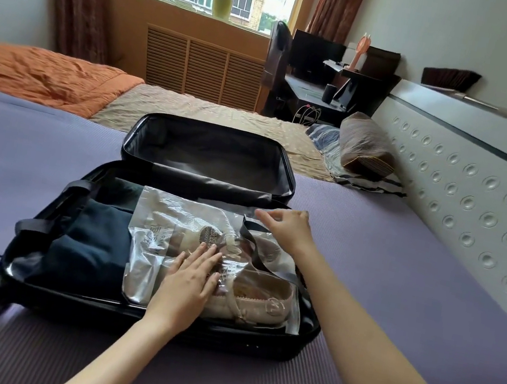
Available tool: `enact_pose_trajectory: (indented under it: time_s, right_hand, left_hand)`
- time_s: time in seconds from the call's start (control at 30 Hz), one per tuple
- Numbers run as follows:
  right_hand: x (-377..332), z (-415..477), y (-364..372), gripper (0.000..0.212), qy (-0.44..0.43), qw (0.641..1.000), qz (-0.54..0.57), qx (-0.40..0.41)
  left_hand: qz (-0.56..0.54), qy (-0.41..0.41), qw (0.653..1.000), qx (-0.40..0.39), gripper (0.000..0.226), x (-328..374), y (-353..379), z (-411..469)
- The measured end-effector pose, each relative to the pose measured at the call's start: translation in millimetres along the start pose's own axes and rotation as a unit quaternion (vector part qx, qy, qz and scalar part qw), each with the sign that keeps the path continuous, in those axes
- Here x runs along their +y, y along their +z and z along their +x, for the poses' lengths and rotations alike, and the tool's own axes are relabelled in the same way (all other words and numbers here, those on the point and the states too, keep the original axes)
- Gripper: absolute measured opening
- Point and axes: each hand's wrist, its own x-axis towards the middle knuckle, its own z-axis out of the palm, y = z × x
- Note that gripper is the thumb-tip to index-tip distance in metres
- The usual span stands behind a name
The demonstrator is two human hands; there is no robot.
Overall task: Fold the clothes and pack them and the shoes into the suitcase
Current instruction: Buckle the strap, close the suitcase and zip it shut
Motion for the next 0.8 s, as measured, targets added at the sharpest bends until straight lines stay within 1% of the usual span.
enact_pose_trajectory:
  time_s: [0.07, 0.13, 0.2, 0.27, 0.3, 0.37, 0.4, 0.43, 0.47, 0.53, 0.57, 0.6, 0.63, 0.7, 0.77, 0.8]
  right_hand:
    - [-19.1, 15.2, 4.8, 0.052, 0.033, 0.998, -0.040, -0.038]
    - [-34.7, 23.6, 11.2, 0.055, 0.054, 0.993, -0.090, -0.051]
    - [-41.1, 28.7, 22.3, 0.044, 0.061, 0.988, -0.127, -0.058]
    - [-40.1, 33.3, 31.7, 0.025, 0.059, 0.991, -0.121, -0.025]
    - [-39.8, 34.8, 33.9, 0.019, 0.054, 0.995, -0.079, 0.002]
    - [-43.9, 35.2, 32.5, 0.014, 0.026, 0.995, 0.086, 0.044]
    - [-48.6, 32.7, 28.5, 0.012, 0.006, 0.983, 0.172, 0.064]
    - [-52.6, 29.1, 23.8, 0.011, -0.021, 0.970, 0.225, 0.088]
    - [-55.2, 24.3, 20.0, 0.010, -0.052, 0.962, 0.245, 0.111]
    - [-56.9, 13.4, 18.3, 0.012, -0.115, 0.957, 0.228, 0.139]
    - [-55.2, 8.5, 21.5, 0.014, -0.137, 0.957, 0.210, 0.145]
    - [-53.1, 3.0, 26.4, 0.016, -0.151, 0.957, 0.196, 0.151]
    - [-50.5, -2.2, 32.6, 0.017, -0.161, 0.956, 0.184, 0.162]
    - [-48.1, -13.3, 45.7, 0.019, -0.182, 0.952, 0.158, 0.188]
    - [-48.5, -22.1, 56.2, 0.020, -0.199, 0.948, 0.147, 0.201]
    - [-49.0, -25.1, 60.2, 0.021, -0.205, 0.945, 0.146, 0.210]
  left_hand:
    - [0.006, -0.001, 1.000, -0.003, 0.063, 1.3, -0.9, -0.9]
    - [0.004, -0.004, 1.000, -0.005, 0.051, 2.7, -2.0, -0.7]
    - [-0.008, -0.007, 1.000, -0.002, 0.048, 4.0, -3.3, -1.2]
    - [-0.011, -0.009, 1.000, 0.000, 0.048, 3.7, -3.5, -1.5]
    - [-0.011, -0.010, 1.000, -0.001, 0.048, 3.5, -3.2, -1.5]
    - [-0.013, -0.012, 1.000, 0.000, 0.047, 3.0, -3.0, -0.5]
    - [-0.022, -0.012, 1.000, -0.001, 0.047, 2.7, -3.0, 0.6]
    - [-0.040, -0.012, 0.999, 0.001, 0.046, 3.0, -4.0, 1.6]
    - [-0.069, -0.014, 0.998, 0.005, 0.044, 2.2, -3.9, 3.1]
    - [-0.165, -0.031, 0.985, 0.028, 0.040, 2.0, -7.4, 3.9]
    - [-0.234, -0.043, 0.971, 0.040, 0.038, 2.5, -11.5, 4.6]
    - [-0.310, -0.060, 0.947, 0.054, 0.034, 3.4, -17.4, 6.1]
    - [-0.386, -0.080, 0.916, 0.070, 0.030, 6.0, -25.4, 9.6]
    - [-0.526, -0.135, 0.834, 0.098, 0.023, 12.3, -45.4, 22.2]
    - [-0.629, -0.206, 0.746, 0.076, 0.027, 16.0, -66.5, 39.3]
    - [-0.654, -0.236, 0.717, 0.059, 0.032, 15.0, -73.3, 47.0]
